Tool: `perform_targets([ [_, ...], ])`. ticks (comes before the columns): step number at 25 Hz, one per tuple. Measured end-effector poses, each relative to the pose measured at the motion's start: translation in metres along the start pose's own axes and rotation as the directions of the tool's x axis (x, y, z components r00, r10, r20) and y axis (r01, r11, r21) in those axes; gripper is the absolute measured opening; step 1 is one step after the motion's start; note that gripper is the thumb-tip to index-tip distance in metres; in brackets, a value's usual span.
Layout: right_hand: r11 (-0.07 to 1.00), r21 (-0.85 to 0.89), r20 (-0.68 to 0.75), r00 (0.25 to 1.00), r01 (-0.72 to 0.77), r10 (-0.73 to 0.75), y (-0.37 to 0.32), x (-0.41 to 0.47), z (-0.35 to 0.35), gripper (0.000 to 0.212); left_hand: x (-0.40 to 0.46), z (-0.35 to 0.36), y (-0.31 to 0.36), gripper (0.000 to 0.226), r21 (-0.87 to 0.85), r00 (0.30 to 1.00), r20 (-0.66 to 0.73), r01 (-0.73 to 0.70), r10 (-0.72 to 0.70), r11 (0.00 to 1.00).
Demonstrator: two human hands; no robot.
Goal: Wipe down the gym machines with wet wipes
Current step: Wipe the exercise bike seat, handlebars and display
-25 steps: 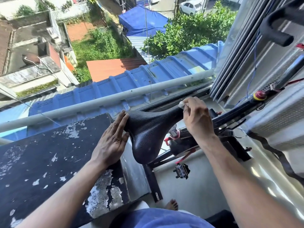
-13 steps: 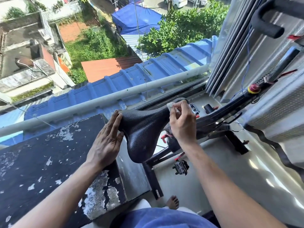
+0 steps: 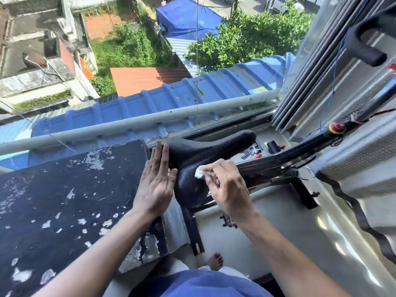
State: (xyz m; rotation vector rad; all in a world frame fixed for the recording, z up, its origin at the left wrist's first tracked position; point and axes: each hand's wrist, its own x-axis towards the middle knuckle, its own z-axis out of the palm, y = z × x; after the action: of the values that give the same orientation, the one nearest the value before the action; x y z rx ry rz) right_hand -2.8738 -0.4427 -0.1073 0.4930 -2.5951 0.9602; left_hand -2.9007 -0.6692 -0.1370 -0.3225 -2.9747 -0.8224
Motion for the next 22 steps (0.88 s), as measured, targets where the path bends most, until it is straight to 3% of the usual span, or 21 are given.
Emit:
perform_targets([
  [2,0.987,-0.138,0.068,0.995,0.082,-0.073,0.023,0.025,-0.024,0.014,-0.007,0.008,0.015,0.068,-0.061,0.996,-0.014,0.088,-0.089,0.994],
  [5,0.956,-0.277,0.149,0.987,0.096,-0.056,0.068,0.066,-0.064,0.015,-0.018,0.008,0.024,0.072,-0.109,0.997,0.035,0.073,-0.070,0.991],
  [10,0.972,-0.047,0.454,0.872,0.228,-0.183,0.057,0.113,-0.038,0.025,-0.035,0.017,0.045,0.067,-0.099,0.996,-0.022,0.082,-0.085,0.992],
  [13,0.947,0.140,0.471,0.821,0.290,-0.322,0.031,0.132,-0.011,0.020,-0.040,0.026,0.060,0.063,-0.155,0.974,-0.115,0.178,-0.197,0.972],
  [17,0.875,0.312,0.623,0.616,0.370,-0.482,0.095,0.146,-0.074,0.019,-0.035,0.044,0.100,0.063,-0.239,0.852,-0.286,0.380,-0.439,0.894],
  [20,0.911,0.275,0.666,0.622,0.307,-0.411,0.150,0.165,-0.111,0.017,-0.024,0.056,0.120,0.062,-0.229,0.721,-0.407,0.515,-0.561,0.826],
  [22,0.937,0.295,0.694,0.633,0.188,-0.345,0.153,0.177,-0.102,0.018,-0.020,0.058,0.126,0.061,-0.180,0.686,-0.446,0.560,-0.574,0.809],
])
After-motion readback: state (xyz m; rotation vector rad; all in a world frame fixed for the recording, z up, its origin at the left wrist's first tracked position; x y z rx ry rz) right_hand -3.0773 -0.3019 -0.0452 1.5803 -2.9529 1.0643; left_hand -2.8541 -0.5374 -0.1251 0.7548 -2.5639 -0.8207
